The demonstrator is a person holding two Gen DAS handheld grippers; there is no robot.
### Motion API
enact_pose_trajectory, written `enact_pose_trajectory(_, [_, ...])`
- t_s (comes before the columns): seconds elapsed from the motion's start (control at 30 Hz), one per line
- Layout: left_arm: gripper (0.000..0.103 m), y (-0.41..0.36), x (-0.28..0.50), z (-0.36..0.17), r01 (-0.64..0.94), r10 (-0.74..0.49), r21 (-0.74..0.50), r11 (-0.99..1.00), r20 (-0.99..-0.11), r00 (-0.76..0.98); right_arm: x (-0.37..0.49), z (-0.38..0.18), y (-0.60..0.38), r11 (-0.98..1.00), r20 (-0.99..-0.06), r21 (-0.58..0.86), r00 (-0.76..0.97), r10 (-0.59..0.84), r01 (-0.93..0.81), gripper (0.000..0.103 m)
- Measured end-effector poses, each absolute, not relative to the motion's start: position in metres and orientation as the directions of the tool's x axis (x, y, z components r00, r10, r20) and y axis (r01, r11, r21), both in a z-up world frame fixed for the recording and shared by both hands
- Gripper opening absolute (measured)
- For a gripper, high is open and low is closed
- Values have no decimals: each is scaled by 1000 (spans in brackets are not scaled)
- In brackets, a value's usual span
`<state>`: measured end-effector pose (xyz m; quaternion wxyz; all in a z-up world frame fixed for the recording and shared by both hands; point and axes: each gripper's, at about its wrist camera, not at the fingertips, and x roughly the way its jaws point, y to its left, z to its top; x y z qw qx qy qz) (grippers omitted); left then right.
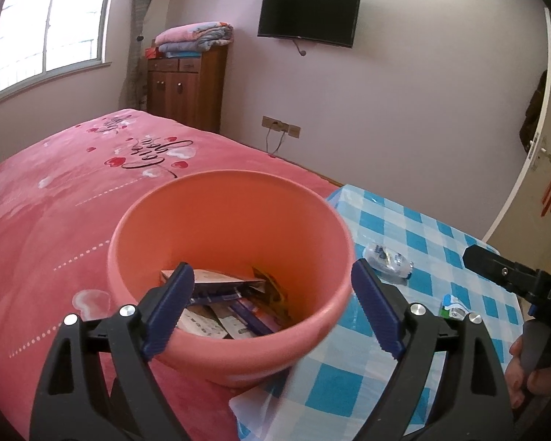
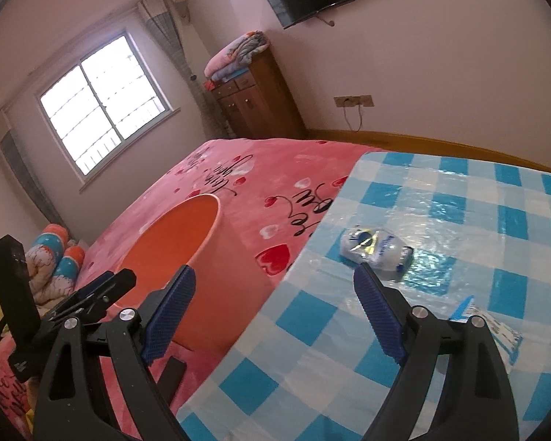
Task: Collect trash
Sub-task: 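Move both tools back over the table toward the green wrapper and bottle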
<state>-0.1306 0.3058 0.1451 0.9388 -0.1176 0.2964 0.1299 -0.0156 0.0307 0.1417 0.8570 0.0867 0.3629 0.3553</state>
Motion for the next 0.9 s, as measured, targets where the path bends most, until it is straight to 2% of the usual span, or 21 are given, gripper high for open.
enact_pose_trajectory(0.9, [89,217,-114,138,-154,89,-51,987,-626,775,-20,114,-49,834,-558,336,621,551,-438,88])
